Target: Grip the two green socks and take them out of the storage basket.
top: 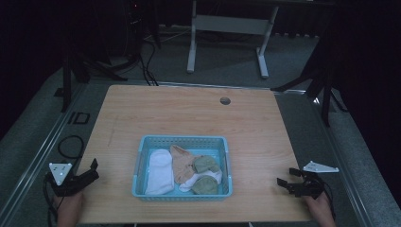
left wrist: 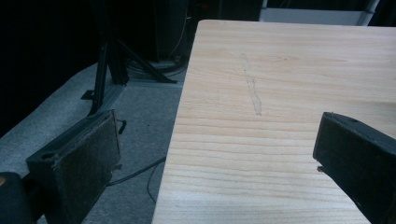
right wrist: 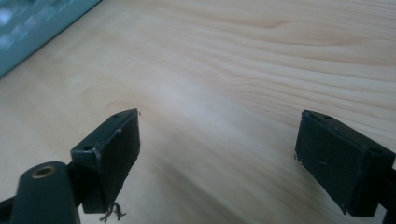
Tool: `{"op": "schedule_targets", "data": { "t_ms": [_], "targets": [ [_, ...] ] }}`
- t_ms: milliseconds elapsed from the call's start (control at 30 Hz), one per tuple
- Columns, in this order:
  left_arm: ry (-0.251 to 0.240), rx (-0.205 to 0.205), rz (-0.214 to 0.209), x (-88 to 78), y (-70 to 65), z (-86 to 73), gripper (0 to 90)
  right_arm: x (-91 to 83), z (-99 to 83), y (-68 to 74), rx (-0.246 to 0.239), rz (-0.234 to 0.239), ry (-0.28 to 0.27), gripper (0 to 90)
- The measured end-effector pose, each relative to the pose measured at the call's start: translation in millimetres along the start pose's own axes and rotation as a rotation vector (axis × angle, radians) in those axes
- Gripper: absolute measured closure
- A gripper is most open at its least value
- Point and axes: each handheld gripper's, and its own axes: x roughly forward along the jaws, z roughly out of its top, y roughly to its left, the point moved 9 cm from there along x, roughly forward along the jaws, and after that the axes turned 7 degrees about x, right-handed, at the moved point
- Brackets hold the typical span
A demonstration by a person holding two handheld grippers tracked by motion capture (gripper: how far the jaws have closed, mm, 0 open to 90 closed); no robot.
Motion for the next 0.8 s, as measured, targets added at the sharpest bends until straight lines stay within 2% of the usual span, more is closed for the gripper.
{"op": "schedule_targets", "data": {
  "t_ms": [100, 200, 267, 400, 600, 700, 800],
  "targets": [
    [-0.001, 0.003, 0.003, -0.2, 0.0, 0.1, 0.4, 4.8, -2.8, 8.3, -0.08, 0.027, 0.057, 14.3],
    [-0.002, 0.004, 0.003, -0.5, -0.2, 0.1, 0.4, 7.1, -1.5, 13.3, -0.118, 0.056, 0.09, 14.4],
    [-0.002, 0.004, 0.004, -0.3, -0.1, 0.1, 0.4, 8.9, -0.3, 14.8, -0.157, 0.049, 0.101, 14.4],
    [-0.001, 0.003, 0.004, -0.3, 0.0, 0.0, 0.4, 12.1, 0.8, 22.5, -0.214, 0.068, 0.135, 14.0],
    [0.0, 0.003, 0.001, -0.1, -0.1, 0.0, 0.4, 10.9, 6.0, 31.4, -0.214, 0.109, 0.179, 12.7],
    [-0.002, 0.002, 0.001, -0.2, 0.0, 0.1, 0.4, 11.1, 5.3, 33.5, -0.213, 0.119, 0.234, 12.8],
    [0.0, 0.003, 0.002, -0.1, -0.1, 0.0, 0.4, 12.3, 5.3, 36.8, -0.236, 0.121, 0.282, 12.8]
  ]
}}
